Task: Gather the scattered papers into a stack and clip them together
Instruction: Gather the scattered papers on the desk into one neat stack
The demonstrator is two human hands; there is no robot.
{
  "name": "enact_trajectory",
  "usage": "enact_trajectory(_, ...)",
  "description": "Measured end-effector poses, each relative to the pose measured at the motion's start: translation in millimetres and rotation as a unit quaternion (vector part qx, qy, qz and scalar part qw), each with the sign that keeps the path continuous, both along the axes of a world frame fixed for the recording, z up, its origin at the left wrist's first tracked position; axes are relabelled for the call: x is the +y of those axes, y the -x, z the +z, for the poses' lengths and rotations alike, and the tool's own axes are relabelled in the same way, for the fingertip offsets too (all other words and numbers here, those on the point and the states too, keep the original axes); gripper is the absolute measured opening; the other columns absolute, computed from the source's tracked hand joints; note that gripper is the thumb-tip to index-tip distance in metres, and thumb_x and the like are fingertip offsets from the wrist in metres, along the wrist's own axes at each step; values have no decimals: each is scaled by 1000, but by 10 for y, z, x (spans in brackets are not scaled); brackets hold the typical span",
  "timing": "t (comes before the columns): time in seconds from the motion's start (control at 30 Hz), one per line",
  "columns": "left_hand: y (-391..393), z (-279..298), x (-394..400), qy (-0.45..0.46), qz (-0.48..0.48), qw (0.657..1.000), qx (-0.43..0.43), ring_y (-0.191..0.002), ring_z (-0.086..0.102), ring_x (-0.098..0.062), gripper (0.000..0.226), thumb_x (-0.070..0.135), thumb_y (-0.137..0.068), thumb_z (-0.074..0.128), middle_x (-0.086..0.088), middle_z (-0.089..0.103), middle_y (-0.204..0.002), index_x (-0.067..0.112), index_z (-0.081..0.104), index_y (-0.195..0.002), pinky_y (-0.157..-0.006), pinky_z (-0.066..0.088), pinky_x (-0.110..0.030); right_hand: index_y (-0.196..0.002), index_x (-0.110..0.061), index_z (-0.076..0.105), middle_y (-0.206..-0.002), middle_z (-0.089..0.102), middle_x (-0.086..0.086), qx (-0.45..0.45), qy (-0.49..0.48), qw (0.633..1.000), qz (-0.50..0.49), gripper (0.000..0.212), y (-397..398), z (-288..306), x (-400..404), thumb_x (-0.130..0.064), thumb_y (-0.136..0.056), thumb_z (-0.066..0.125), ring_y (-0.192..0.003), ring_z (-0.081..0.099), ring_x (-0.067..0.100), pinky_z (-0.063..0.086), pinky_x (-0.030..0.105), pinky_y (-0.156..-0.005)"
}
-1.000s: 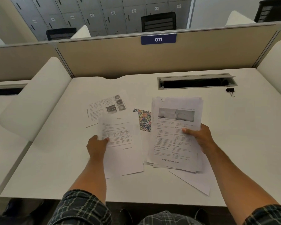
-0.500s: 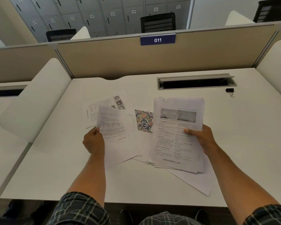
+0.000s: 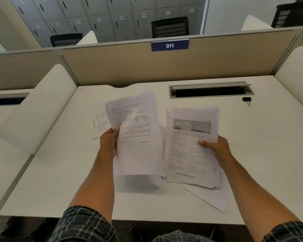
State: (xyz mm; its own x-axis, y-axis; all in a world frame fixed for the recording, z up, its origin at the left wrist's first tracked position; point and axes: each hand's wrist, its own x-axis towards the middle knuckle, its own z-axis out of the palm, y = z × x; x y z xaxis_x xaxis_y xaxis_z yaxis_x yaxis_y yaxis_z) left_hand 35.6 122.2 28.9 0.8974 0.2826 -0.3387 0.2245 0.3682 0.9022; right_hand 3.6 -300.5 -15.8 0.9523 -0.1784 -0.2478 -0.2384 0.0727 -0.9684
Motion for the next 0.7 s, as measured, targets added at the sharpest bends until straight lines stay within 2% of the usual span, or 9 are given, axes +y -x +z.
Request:
enact_trajectory(0.07, -48, 30, -3, 33, 0, 999, -3, -94, 77, -26, 15, 15, -95, 74, -9, 80, -111, 14, 81, -107, -86, 63, -43, -114, -13, 76, -100, 83, 6, 3, 3, 1000, -1, 48, -2, 0, 1, -14, -70, 95, -87, 81, 28, 66, 39, -71)
enact_trajectory(0.13, -88, 42, 0, 14, 18, 1000, 8, -95, 76, -27, 10, 13, -94, 74, -9, 81, -108, 15, 83, -99, -89, 62, -44, -115, -12, 76, -100, 83, 6, 5, 5, 1000, -1, 49, 3, -5, -5, -14, -70, 95, -88, 81, 29, 66, 41, -72)
enact_trajectory(0.23, -112, -4, -4, -116, 31, 991, 54, -95, 72, -30, 5, 15, -95, 73, -10, 78, -109, 15, 78, -94, -92, 59, -45, -117, -10, 75, -102, 82, 9, 10, 3, 1000, 0, 50, 14, -8, -2, -13, -71, 95, -88, 81, 32, 66, 47, -77)
enact_trajectory(0.33, -75, -111, -40, -241, -45, 963, 109, -91, 66, -32, 11, 17, -95, 74, -19, 72, -106, 7, 71, -94, -74, 51, -38, -116, -10, 75, -101, 82, 9, 17, 4, 1000, -6, 49, 22, 1, 3, -12, -71, 95, -88, 81, 31, 66, 47, -78)
enact_trajectory(0.4, -21, -190, -89, -294, -102, 941, 130, -86, 63, -30, 16, 17, -94, 75, -19, 67, -95, 5, 67, -87, -72, 45, -35, -116, -9, 75, -101, 82, 9, 21, 10, 1000, -10, 47, 27, 6, 3, -12, -72, 94, -87, 81, 30, 66, 46, -78)
enact_trajectory(0.47, 32, -231, -158, -368, -154, 907, 136, -89, 64, -29, 16, 18, -95, 74, -17, 66, -95, 3, 69, -90, -77, 45, -35, -114, -10, 76, -100, 82, 9, 22, 12, 1000, -14, 45, 38, 14, -4, -12, -73, 94, -85, 81, 28, 66, 41, -73)
enact_trajectory(0.6, 90, -242, -308, -511, -214, 826, 103, -105, 68, -37, 31, 22, -95, 74, -18, 72, -114, -2, 72, -114, -83, 50, -36, -108, -15, 76, -93, 83, 3, 18, 9, 1000, -16, 40, 74, 35, -36, -12, -73, 94, -82, 81, 25, 64, 33, -63)
enact_trajectory(0.7, 139, -264, -438, -554, -247, 786, 119, -123, 61, -38, 54, 31, -88, 81, -17, 62, -135, 7, 65, -133, -100, 53, -49, -108, -17, 76, -93, 83, 1, 17, 10, 1000, -18, 39, 100, 39, -66, -14, -73, 94, -82, 81, 25, 64, 34, -63)
